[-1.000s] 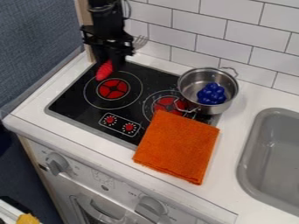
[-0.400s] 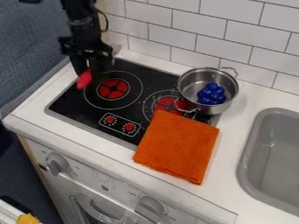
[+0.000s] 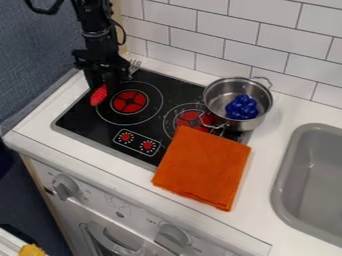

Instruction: Moved the red fork to the left side of the burner

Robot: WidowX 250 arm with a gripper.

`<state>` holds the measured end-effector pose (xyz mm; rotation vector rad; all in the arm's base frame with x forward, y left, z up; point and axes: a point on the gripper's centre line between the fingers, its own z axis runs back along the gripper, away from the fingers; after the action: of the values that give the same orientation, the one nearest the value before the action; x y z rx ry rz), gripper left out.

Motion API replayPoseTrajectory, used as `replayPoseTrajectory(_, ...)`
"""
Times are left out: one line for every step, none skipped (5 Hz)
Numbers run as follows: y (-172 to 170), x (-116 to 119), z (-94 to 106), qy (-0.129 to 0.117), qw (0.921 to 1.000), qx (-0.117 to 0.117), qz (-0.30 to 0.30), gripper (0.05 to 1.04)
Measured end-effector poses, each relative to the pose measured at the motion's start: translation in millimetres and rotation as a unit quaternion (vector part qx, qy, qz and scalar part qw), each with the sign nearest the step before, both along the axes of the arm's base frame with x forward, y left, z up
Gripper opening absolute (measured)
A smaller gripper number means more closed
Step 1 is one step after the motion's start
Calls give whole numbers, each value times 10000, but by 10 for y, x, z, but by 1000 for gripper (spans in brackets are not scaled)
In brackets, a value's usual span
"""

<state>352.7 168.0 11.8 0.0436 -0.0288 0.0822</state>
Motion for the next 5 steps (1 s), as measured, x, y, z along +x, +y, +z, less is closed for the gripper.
replayPoseTrajectory(13, 38, -1, -1, 10000, -9, -82, 421)
replayPoseTrajectory(14, 34, 2, 1, 9999, -43, -93, 494)
replayPoseTrajectory(19, 31, 5, 17, 9999, -28, -120, 795)
replayPoseTrajectory(-29, 19, 32, 62, 9997, -185, -136, 998)
replayPoseTrajectory(-13, 131, 352, -196, 9995, -88, -227, 1002)
